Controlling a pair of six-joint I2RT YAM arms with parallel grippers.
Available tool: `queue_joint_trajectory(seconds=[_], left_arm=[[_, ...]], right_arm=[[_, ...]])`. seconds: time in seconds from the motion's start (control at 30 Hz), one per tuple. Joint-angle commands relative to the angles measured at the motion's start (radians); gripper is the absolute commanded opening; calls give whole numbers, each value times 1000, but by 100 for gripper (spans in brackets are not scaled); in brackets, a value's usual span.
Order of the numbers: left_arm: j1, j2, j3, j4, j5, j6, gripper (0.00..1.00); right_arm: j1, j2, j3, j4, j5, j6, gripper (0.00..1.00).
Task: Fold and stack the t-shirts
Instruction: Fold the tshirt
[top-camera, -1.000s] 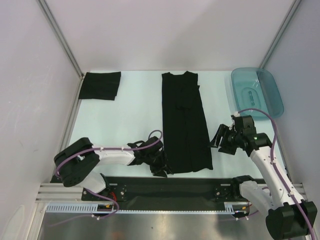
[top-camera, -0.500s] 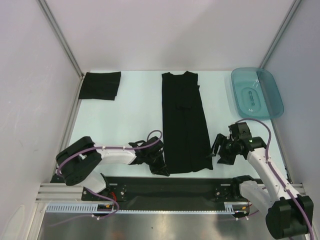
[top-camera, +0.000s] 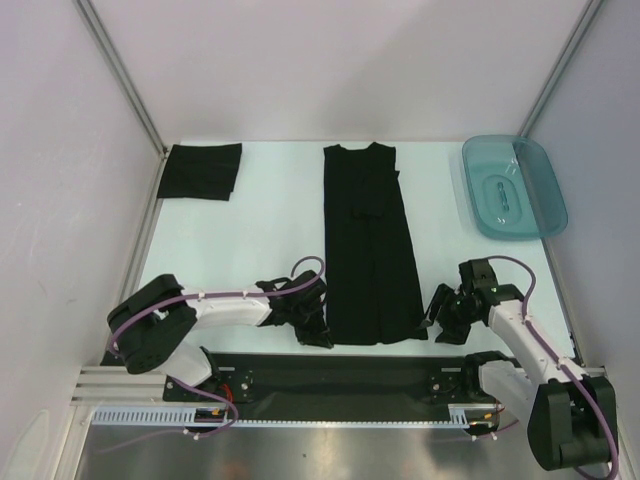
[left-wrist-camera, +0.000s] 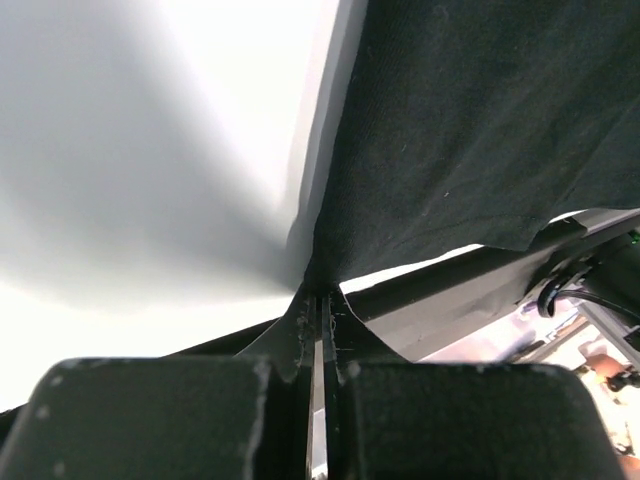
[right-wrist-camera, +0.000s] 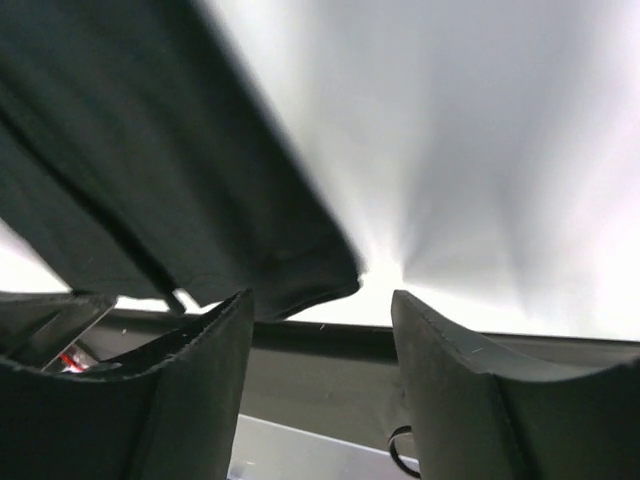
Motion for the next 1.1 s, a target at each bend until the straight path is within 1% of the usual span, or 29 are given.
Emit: queue_joint_trajectory(seconds=[0.0,0.07,0.1,0.13,0.17,0.2,0.23,0.27,0.37,0.5,0.63,0.73,0.77,0.83,0.87,1.0,1.03,1.07], left_arm=[[7,2,9,-89,-95,62,0],[7,8,10,-69,-83,73,1],[6,15,18,-73,-72,81,7],[4,18,24,-82,-72,82,16],[4,15,31,-90,-72,85,34],[4,9,33,-92,-71,90,40],[4,-10,33,-96,-75,91,51],[4,-16,33,-113,-80,93,55],[7,-36,25,-129,-94,105,62],[29,18,39,-116,-66,133,60],[27,62,41,-95,-34,145,57],[30,74,42,-61,-19,156,52],[30,77,50,-56,-14,159,48],[30,82,56,-59,-11,167,44],[30,84,58,-63,-17,168,42],[30,79,39,-55,-3,165,34],[30,79,36,-47,-2,167,29],[30,81,33,-49,0,165,26]], right_arm=[[-22,32,-19,66,30,17,64],[-22,59,-27,96,20,17,64],[-22,67,-31,101,28,14,64],[-22,72,-33,115,28,17,64],[-22,75,-36,124,23,19,64],[-22,79,-39,126,26,20,63],[-22,78,-42,126,34,25,63],[-22,76,-44,127,42,28,62],[-22,75,-47,136,45,32,60],[-21,80,-44,138,59,46,56],[-7,95,-36,129,65,37,55],[5,83,-38,126,76,42,55],[13,83,-36,124,82,42,55],[22,86,-35,119,88,46,54],[30,89,-35,116,89,46,50],[36,98,-30,116,94,51,43],[36,99,-30,116,94,52,40],[36,101,-28,116,94,52,38]])
